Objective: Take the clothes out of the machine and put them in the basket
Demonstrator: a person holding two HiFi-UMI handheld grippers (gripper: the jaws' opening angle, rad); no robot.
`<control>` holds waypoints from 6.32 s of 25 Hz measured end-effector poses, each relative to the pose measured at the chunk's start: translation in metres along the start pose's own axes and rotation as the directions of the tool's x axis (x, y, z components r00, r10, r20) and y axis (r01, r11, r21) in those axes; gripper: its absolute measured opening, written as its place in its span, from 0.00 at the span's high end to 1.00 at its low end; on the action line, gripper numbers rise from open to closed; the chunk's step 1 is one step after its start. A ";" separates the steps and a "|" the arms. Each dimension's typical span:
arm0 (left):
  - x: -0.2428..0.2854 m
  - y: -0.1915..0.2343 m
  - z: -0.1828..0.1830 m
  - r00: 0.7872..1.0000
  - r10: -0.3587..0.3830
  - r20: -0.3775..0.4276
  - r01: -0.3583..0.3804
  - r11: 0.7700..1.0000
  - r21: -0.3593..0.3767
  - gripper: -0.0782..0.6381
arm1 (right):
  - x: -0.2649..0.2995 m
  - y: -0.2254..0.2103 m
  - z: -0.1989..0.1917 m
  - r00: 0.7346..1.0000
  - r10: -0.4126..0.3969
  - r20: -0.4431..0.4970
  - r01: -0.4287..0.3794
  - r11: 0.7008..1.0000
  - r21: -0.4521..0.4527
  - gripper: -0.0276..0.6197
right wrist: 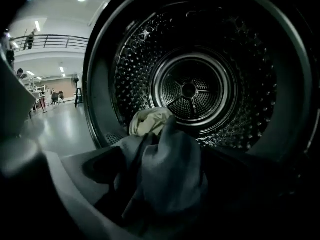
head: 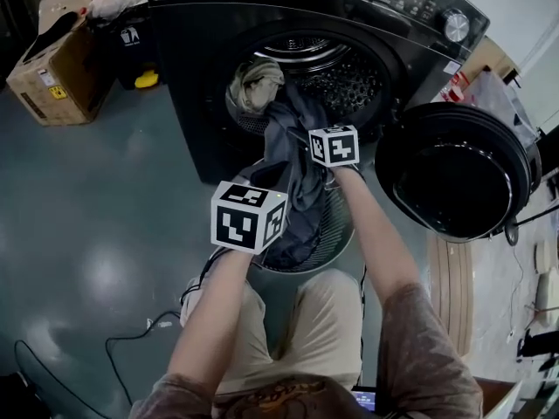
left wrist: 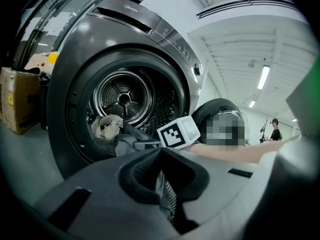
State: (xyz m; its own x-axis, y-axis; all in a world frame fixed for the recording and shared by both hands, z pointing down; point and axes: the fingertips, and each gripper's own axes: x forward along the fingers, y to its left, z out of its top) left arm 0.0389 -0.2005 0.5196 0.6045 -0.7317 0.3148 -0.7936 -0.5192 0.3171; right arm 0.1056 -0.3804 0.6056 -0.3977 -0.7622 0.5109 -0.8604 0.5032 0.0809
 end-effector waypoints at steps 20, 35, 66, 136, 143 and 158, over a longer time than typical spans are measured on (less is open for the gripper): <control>0.006 0.011 0.004 1.000 -0.004 0.012 0.004 1.000 -0.024 0.88 | 0.018 0.012 -0.022 0.995 -0.009 -0.096 0.004 0.999 -0.053 0.81; 0.009 0.013 -0.005 1.000 0.020 -0.012 -0.020 1.000 -0.012 0.88 | -0.141 0.098 -0.063 0.972 0.219 -0.087 -0.229 0.966 -0.122 0.84; -0.019 0.022 -0.002 0.999 0.035 0.017 -0.034 0.999 -0.032 0.88 | -0.058 0.066 0.011 0.992 0.089 0.091 -0.088 0.996 -0.019 0.54; 0.008 0.009 -0.006 0.998 0.045 -0.052 -0.045 0.999 0.003 0.88 | -0.153 0.093 -0.061 0.992 0.101 0.080 -0.099 0.995 -0.027 0.54; 0.003 0.012 -0.005 0.997 0.051 -0.055 -0.051 0.999 0.001 0.88 | -0.066 0.075 -0.010 0.986 0.132 0.104 -0.124 0.989 -0.075 0.36; -0.011 0.018 0.006 0.998 0.059 -0.032 -0.059 0.998 -0.002 0.88 | 0.078 0.034 0.014 0.984 0.088 -0.152 -0.101 0.992 -0.078 0.17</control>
State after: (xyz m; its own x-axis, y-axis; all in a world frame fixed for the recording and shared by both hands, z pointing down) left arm 0.0174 -0.2046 0.5166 0.5587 -0.7467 0.3610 -0.8277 -0.4743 0.2999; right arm 0.0410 -0.4285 0.6362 -0.4192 -0.6441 0.6398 -0.7884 0.6078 0.0953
